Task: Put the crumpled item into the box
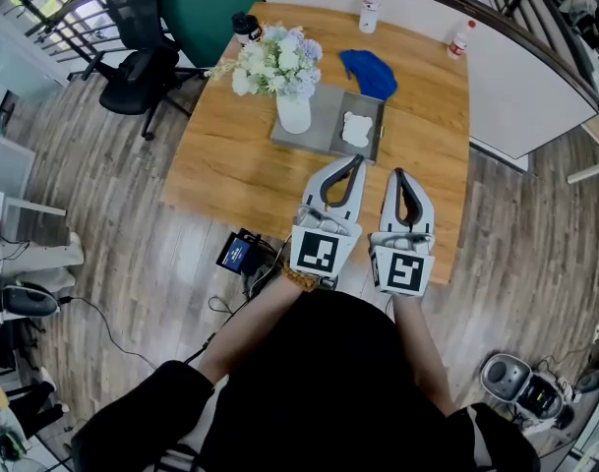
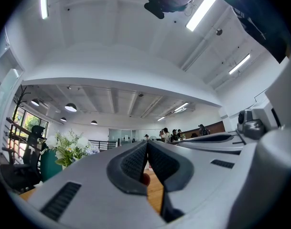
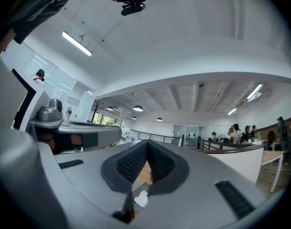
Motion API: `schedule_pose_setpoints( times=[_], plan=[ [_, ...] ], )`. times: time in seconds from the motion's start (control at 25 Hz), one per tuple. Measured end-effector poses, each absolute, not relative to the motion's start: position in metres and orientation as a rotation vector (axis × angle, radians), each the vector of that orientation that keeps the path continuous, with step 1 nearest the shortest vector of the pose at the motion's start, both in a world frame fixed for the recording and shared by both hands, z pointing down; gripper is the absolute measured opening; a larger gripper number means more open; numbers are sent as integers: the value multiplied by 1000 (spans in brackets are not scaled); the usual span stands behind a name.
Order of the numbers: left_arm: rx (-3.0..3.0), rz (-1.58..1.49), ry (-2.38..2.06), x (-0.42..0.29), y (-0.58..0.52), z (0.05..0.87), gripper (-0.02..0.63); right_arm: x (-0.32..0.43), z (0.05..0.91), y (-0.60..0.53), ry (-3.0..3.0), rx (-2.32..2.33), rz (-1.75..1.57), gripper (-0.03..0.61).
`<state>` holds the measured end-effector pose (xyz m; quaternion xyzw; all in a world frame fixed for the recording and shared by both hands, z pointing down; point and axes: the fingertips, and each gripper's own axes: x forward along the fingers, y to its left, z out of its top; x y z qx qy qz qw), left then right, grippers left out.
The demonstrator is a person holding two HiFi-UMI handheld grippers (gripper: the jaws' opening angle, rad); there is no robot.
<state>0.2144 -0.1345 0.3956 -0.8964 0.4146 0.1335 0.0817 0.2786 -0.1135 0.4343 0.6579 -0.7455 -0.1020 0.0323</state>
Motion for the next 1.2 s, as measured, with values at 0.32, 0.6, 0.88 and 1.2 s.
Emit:
schedule_pose_setpoints(
  times=[0.32,0.6,0.88,1.2],
  plan=[
    [-2682,401,1239,215,-134,397,23,278,436,-113,-2292,2022,-314,-8],
    [-2688,393,1248,212,-134,399,23,274,424,-115,-2316,2072,-340,-8],
    [-2705,403,1257,213,-133,401,23,278,442,-113,-2267,2021,-282,-9],
    [-2712,381,1267,213,-133,406,23,278,434,-114,-2288,2067,-304,-9]
  ],
)
